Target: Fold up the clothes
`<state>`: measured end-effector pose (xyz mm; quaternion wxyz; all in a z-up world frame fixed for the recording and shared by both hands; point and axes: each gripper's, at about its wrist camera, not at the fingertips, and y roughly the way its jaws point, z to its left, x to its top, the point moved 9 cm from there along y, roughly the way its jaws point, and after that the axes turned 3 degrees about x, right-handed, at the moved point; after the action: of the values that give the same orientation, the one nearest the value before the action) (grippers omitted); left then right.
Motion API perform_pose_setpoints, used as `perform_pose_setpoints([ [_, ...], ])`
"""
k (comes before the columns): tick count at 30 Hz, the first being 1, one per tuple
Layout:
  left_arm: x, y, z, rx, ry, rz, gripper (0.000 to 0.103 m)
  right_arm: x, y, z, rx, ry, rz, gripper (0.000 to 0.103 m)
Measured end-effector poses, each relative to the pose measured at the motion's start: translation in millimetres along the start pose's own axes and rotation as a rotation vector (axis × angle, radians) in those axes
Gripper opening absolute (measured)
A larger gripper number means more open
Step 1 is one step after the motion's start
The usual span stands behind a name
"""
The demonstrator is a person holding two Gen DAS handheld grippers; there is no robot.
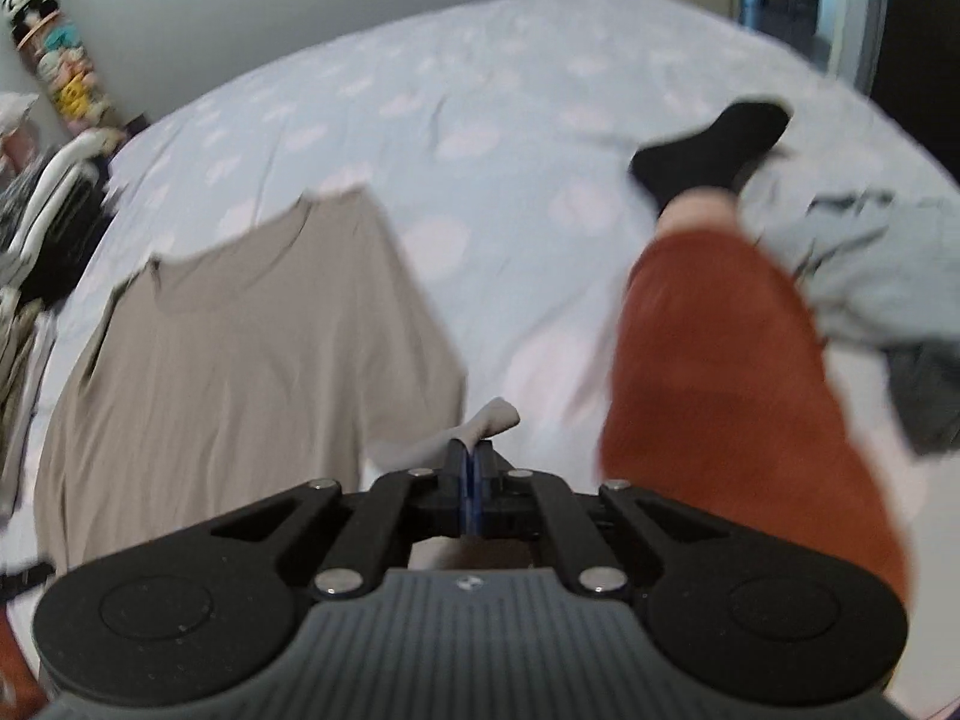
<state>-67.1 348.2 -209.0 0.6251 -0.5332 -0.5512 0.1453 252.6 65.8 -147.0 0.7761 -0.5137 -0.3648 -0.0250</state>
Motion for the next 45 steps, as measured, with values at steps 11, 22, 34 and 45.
perform_pose_setpoints([
  [11,7,-3,17,0.028,-0.037,-0.014,0.034,118,18,-89,-0.312,0.003,-0.1,0.002],
  [22,12,-1,35,0.065,-0.065,-0.007,0.035,126,42,-117,-0.391,0.013,-0.102,0.028],
  [34,2,5,43,0.095,-0.057,0.039,0.046,50,10,18,-0.02,-0.065,-0.184,0.032],
  [45,-20,14,46,0.114,-0.024,0.115,0.049,-70,55,84,0.109,-0.157,-0.097,0.034],
])
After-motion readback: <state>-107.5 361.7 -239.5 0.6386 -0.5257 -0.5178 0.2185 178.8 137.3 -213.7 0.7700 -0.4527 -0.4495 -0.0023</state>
